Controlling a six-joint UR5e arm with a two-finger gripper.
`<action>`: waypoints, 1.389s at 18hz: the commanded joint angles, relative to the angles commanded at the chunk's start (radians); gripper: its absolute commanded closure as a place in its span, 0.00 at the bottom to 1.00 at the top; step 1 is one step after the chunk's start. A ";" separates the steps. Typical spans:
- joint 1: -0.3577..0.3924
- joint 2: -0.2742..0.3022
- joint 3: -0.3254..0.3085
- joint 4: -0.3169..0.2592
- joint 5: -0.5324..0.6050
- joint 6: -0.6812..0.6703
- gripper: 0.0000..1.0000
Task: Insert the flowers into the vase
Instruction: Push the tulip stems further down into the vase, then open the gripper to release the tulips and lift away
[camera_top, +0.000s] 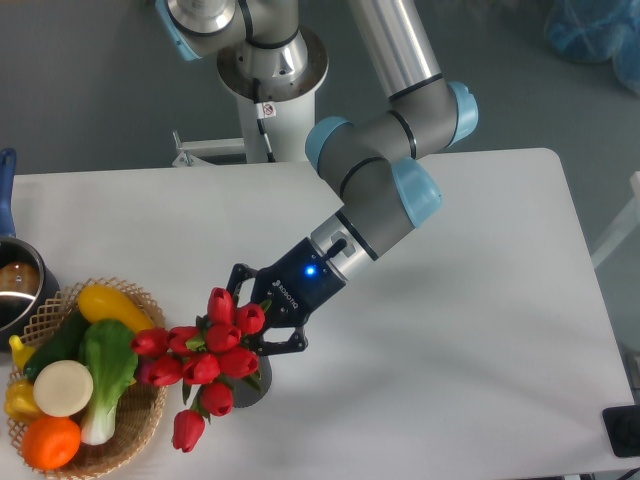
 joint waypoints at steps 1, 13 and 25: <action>0.002 0.002 -0.005 0.000 0.000 -0.002 0.52; 0.095 0.060 -0.063 -0.002 0.020 0.005 0.00; 0.236 0.173 -0.055 -0.002 0.456 0.078 0.00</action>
